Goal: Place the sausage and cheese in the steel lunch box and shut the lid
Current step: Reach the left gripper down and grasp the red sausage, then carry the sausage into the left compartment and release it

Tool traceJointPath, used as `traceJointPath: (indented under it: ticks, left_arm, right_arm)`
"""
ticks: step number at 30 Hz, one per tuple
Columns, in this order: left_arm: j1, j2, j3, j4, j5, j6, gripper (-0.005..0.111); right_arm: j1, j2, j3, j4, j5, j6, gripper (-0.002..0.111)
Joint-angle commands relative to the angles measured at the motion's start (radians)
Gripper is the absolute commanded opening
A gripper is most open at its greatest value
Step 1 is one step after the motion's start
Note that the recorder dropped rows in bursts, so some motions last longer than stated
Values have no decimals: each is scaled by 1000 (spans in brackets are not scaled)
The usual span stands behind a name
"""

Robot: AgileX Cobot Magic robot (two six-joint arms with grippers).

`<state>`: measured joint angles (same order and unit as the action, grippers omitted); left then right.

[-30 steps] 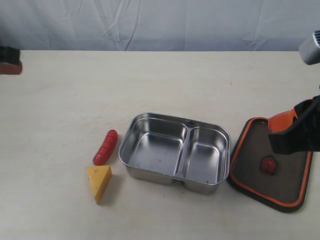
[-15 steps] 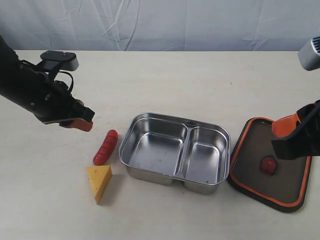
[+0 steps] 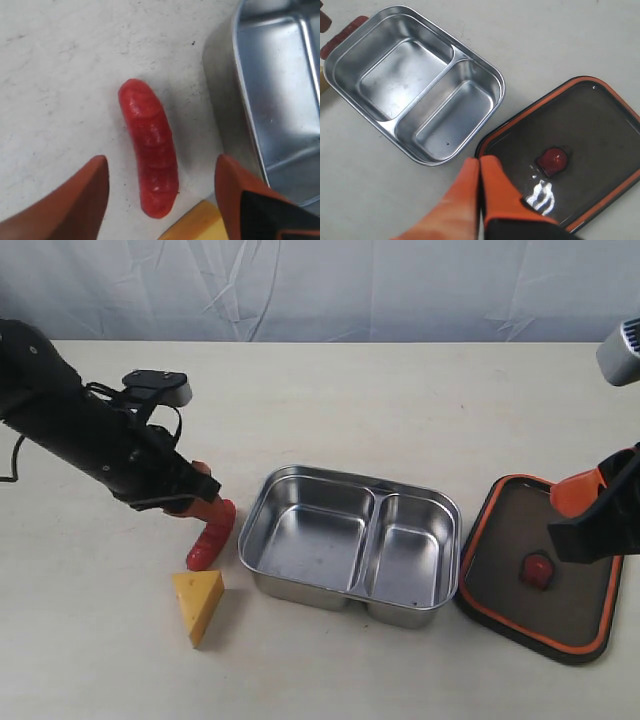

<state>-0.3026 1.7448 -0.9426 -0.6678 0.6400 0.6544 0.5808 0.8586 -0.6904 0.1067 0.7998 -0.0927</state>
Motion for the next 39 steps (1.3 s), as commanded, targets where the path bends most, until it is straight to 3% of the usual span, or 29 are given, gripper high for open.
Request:
traceJointPath:
  ticks: [1,14,16,20,21,26,34,39]
  left_arm:
    - [-89,4,-5,119,-122,-76,58]
    - [-99,166,-26,159,-114,-182,57]
    - [-99,166,-26,157,-119,-198,45]
    - [-99,162,-43,150,-107,-211,2]
    - [-99,162,-50,150,-96,-209,1]
    - [-99,143,-96,142,-46,-223,0]
    - [-99,13,-164,262,-38,-320,0]
    - [-125,-35,-173,184,-10,-304,0]
  right_arm:
    - [0,-5,-7,-18,1,-1,0]
    - [0,-5,-7,-26,7,-1,0]
    - [0,-5,-7,-28,7,-1,0]
    - [0,-5,-7,-30,7,-1,0]
    - [0,-5,-7,-30,7,-1,0]
    - [0,-5,-7,-30,7,-1,0]
    - [0,-5,-7,-35,16,-1,0]
    - [0,-5,-7,-35,16,-1,0]
